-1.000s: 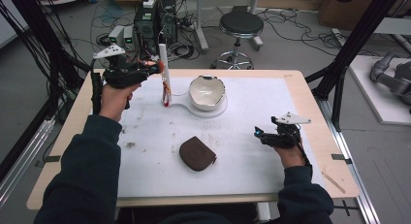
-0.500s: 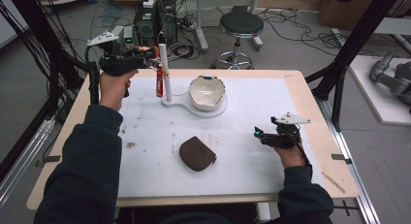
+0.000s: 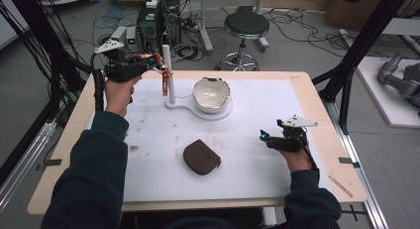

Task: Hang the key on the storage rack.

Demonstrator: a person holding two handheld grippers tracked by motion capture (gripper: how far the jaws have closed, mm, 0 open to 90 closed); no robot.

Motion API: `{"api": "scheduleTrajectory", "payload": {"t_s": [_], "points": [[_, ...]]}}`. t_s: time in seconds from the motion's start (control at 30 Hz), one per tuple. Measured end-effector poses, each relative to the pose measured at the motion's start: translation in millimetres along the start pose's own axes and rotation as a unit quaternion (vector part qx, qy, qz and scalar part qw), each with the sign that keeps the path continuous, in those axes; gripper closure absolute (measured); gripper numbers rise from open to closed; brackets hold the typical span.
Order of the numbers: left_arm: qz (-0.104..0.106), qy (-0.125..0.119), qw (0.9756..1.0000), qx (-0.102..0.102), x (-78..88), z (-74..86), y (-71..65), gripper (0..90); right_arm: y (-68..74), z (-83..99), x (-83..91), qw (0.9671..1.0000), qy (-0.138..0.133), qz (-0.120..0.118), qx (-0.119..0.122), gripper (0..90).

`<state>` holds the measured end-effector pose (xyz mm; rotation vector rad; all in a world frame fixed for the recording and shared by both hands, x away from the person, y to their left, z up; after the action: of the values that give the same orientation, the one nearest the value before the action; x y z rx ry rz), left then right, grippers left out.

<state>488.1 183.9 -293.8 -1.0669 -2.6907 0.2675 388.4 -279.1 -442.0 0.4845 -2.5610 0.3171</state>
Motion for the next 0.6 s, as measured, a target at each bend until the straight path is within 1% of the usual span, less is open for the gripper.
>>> {"api": "scheduleTrajectory", "payload": {"t_s": [0.17, 0.2, 0.27, 0.3, 0.33, 0.37, 0.4, 0.47, 0.5, 0.53, 0.57, 0.6], "points": [[-0.009, 0.003, 0.9997, 0.02, 11.8, 27.1, 11.6, 55.0, 0.3, -0.2, 0.4, 1.0, -0.001, 0.0, 0.002, 21.1], [-0.008, 0.003, 0.9998, 0.02, 14.0, 33.2, 12.2, 55.0, 0.3, -0.2, 0.4, 1.0, -0.001, 0.0, 0.003, 21.1], [-0.009, 0.01, 0.9998, 0.014, 18.1, 45.8, 11.8, 54.9, 0.5, -0.3, 0.1, 1.0, -0.002, 0.0, 0.003, 21.2], [-0.009, 0.01, 0.9998, 0.014, 18.1, 45.8, 11.8, 54.8, 0.5, -0.3, 0.1, 1.0, -0.002, 0.0, 0.003, 21.2], [-0.012, 0.009, 0.9998, 0.012, 19.9, 51.7, 11.2, 54.8, 0.6, -0.3, 0.3, 1.0, -0.001, 0.001, 0.003, 21.1], [-0.011, 0.013, 0.9998, 0.009, 22.8, 62.6, 8.8, 54.7, 1.1, -0.3, 0.7, 1.0, 0.0, 0.002, 0.001, 21.2], [-0.014, 0.012, 0.9998, 0.005, 24.5, 67.7, 7.6, 54.9, 1.0, -0.3, 0.7, 1.0, -0.001, 0.002, 0.003, 21.2], [-0.01, 0.018, 0.9998, 0.008, 27.3, 78.1, 5.9, 54.0, 1.1, -0.3, 0.9, 1.0, -0.001, 0.001, 0.003, 21.1], [-0.01, 0.018, 0.9998, 0.008, 27.3, 78.1, 5.9, 51.8, 1.1, -0.3, 0.9, 1.0, -0.001, 0.001, 0.003, 21.1], [-0.011, 0.033, 0.9993, 0.01, 30.3, 89.8, 5.9, 49.9, 1.1, -0.4, 1.2, 1.0, -0.002, 0.0, 0.004, 21.1], [-0.011, 0.033, 0.9993, 0.01, 30.3, 89.8, 5.9, 48.7, 1.1, -0.4, 1.2, 1.0, -0.002, 0.0, 0.004, 21.1], [-0.01, 0.04, 0.9991, 0.012, 35.2, 101.0, 6.0, 47.7, 1.4, -0.4, 1.2, 1.0, -0.002, 0.0, 0.003, 21.1]]}}
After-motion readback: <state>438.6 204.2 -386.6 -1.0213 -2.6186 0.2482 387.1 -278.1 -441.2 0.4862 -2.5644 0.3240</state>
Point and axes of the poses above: each handheld gripper's, and its own axes: x roughly backward along the jaws, z roughly out of its underside, y roughly to its left, the point moved 5 cm from there along -x, roughly forward along the jaws, and after that the axes turned 9 degrees about z, right-handed, at the moved point
